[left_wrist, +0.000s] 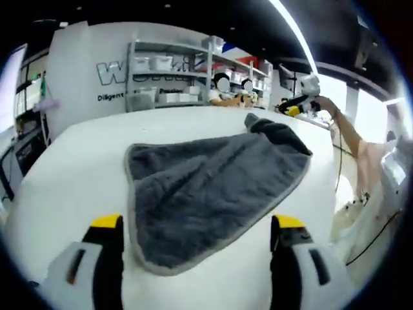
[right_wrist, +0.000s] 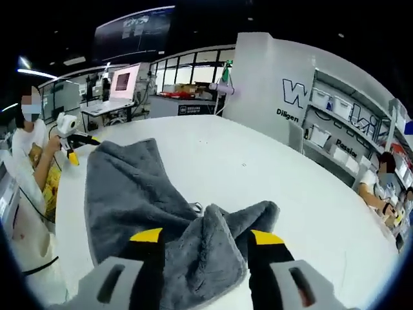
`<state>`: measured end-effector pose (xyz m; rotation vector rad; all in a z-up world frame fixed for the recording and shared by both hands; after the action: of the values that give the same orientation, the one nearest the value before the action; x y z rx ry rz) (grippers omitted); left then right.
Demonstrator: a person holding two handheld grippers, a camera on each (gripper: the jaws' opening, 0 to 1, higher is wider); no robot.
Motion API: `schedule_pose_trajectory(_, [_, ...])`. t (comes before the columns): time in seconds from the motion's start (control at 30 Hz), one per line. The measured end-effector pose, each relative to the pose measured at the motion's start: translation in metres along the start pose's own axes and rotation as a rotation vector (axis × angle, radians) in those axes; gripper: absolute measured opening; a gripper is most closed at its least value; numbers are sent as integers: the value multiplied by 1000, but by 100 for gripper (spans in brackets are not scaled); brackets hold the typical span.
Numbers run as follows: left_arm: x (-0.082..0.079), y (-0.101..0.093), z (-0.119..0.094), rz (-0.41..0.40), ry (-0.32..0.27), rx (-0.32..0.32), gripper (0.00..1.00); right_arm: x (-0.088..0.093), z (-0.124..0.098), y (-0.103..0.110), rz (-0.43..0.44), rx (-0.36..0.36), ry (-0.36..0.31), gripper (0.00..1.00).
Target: Fold the towel on the table until its edges align and the towel forms a compact rectangular stack.
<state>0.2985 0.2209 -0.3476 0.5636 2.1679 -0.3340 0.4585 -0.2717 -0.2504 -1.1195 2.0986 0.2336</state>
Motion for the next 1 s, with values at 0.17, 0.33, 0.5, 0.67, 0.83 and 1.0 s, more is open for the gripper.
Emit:
schedule_pose_trajectory(0.17, [2,-1,1,-2,4,1,99,-18,27,-2,-38,-47,96,42])
schedule_pose_trajectory(0.33, [3,-3,1,2,10,3,99,-25,55,-7,-34,-66,168,35])
schedule_pose_trajectory(0.5, [4,-3,1,4,14,2,99,-26,81,-8,-8,-97,240,31])
schedule_pose_trajectory(0.67, [6,-5,1,1,10,6,99,-21,95,-11,-10,-74,318,21])
schedule_pose_trajectory(0.83, [8,-4,1,-5,10,6,99,-13,95,-6,13,-92,306,8])
schedule_pose_trajectory(1.0, [9,-4,2,-7,13,6,99,-13,85,-9,29,-67,267,6])
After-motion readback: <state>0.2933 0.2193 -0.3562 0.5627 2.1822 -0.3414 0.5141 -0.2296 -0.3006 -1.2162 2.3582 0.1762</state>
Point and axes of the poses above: the point that each gripper's makers call its tool centre point, and the gripper's own axes: z roughly forward along the fingers, y roughly to its left, x roughly out of its underside, the point moved 8 cm from there along -z, roughly backward along the fingers, and after that the axes turned 11 degrees about y, right-handed, at the moved point
